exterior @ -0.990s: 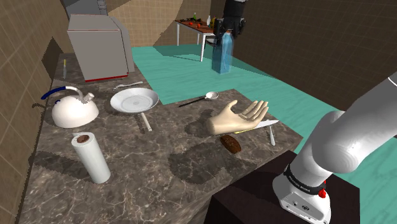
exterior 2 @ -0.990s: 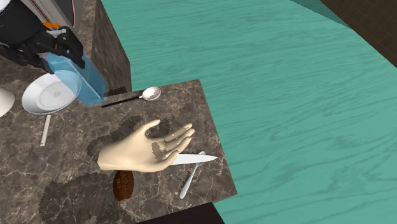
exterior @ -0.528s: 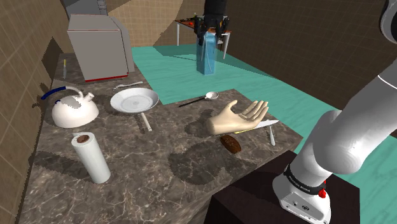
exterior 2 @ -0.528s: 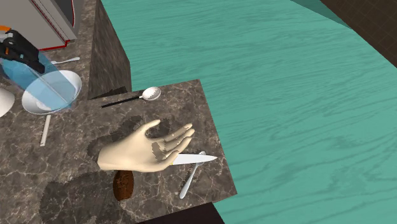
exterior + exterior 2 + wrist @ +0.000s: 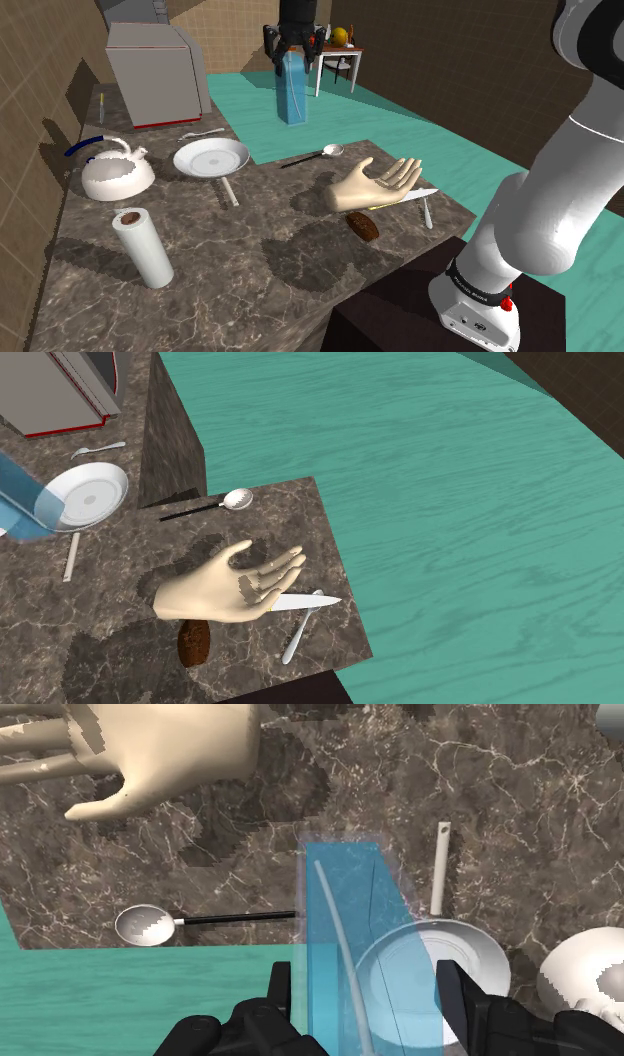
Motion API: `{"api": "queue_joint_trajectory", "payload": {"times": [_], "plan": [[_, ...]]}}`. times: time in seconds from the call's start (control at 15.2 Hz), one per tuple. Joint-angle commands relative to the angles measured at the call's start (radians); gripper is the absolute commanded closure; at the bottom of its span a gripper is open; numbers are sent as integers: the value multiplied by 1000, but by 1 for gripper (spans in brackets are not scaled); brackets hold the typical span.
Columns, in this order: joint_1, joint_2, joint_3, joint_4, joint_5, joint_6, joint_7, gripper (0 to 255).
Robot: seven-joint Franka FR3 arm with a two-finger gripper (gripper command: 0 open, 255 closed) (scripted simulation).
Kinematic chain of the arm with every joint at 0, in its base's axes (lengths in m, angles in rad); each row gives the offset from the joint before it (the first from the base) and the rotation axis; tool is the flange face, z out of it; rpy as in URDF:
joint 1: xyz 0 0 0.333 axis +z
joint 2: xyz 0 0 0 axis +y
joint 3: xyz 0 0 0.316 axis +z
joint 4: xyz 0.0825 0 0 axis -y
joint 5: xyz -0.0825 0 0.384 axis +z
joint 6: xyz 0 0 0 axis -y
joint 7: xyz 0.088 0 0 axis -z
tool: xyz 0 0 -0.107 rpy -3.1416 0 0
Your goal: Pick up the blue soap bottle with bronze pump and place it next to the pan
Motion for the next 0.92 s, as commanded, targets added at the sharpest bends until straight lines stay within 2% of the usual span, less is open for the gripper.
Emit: {"api": "queue_joint_trajectory", "payload": {"times": [0.0, 0.13, 0.86], "plan": [[22, 58, 25, 76, -10, -24, 46, 255], [41, 101, 41, 130, -20, -40, 78, 255], [37, 65, 38, -64, -17, 118, 94, 255]]}}
